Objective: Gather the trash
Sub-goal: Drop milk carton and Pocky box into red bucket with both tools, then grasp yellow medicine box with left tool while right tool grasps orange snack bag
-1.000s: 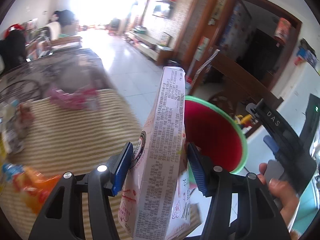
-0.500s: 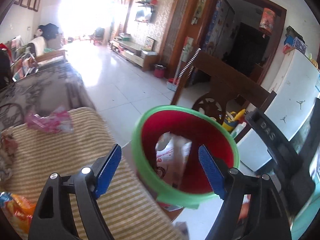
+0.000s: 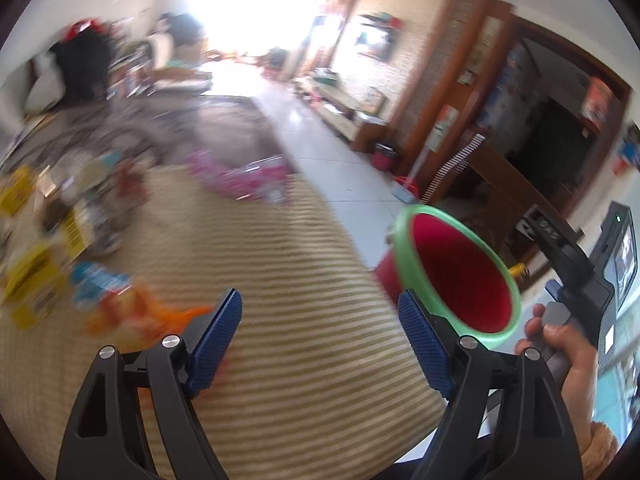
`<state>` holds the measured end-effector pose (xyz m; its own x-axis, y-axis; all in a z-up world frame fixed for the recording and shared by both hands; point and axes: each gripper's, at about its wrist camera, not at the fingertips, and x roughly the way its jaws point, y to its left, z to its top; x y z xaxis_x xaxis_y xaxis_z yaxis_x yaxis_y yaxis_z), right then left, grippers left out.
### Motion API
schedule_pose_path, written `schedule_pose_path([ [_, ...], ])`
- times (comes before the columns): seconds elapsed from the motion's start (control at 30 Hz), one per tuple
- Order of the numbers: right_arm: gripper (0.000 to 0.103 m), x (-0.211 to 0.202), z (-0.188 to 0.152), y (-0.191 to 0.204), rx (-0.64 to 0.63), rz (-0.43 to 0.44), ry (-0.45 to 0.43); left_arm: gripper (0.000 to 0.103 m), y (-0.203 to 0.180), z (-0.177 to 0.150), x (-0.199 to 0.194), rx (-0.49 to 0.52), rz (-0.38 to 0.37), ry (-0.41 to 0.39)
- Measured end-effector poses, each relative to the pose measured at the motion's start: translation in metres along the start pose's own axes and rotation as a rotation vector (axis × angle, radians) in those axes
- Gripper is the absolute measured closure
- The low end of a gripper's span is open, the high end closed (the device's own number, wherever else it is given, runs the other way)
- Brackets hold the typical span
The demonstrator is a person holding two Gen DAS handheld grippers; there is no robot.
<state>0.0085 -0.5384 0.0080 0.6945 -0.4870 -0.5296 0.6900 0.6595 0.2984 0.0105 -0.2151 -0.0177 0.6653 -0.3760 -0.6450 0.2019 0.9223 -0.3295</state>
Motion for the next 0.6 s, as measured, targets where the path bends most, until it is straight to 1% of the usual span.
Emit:
schedule_pose_path([
  [0.07, 0.005, -0.001, -0.004, 0.008, -0.019, 0.010, 0.013, 0.026, 0.025, -0.005, -0.008, -0.069, 0.026, 0.001],
  [0.13, 0.005, -0.002, -0.009, 0.019, -0.046, 0.024, 0.026, 0.026, 0.045, -0.008, -0.013, -0.110, 0.051, 0.001],
  [0.33, 0.005, -0.006, -0.023, 0.051, -0.125, 0.066, 0.070, 0.026, 0.093, -0.013, -0.034, -0.171, 0.130, -0.031],
  [0.6, 0.005, -0.015, -0.049, 0.097, -0.259, 0.110, 0.110, 0.026, 0.138, -0.014, -0.066, -0.229, 0.198, -0.093],
])
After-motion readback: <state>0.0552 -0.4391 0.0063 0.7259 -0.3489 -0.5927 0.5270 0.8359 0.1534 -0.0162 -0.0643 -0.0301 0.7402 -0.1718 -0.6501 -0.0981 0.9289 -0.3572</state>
